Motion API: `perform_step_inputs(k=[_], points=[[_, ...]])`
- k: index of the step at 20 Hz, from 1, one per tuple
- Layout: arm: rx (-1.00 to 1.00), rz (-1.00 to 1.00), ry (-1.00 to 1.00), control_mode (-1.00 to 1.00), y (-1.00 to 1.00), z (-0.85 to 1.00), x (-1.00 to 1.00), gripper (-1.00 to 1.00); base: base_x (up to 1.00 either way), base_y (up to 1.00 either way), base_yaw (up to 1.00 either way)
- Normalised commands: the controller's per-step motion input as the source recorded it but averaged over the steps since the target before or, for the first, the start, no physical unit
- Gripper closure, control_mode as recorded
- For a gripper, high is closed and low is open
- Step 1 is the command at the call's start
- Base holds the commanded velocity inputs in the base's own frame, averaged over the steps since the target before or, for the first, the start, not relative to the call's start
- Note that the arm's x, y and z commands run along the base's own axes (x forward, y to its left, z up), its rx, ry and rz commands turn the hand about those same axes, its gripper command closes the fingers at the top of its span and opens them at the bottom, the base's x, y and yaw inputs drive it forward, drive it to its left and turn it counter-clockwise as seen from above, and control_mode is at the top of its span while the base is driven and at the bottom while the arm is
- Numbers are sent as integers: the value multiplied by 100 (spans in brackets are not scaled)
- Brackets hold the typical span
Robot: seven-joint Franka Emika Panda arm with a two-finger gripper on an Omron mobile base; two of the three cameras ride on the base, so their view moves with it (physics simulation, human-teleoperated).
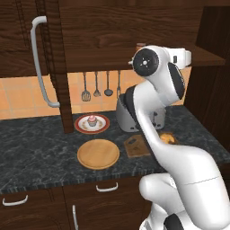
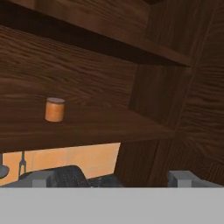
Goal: From the different types of pastries on the counter, select a croissant and place it on the cutting board. Then retrieve a jar of jam from the cabinet and place it alongside the croissant on the cutting board.
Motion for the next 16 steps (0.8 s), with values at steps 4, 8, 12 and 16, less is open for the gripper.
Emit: perform_step_inputs(k=[4,8,12,16], points=[[0,0,0,-100,0,0,-1,-100,0,0,0],[-1,0,5,-100,24,17,9,-100,0,0,0],[0,0,4,-100,22,5,21,-100,0,0,0],[0,0,0,-100,-1,0,0,-100,0,0,0]])
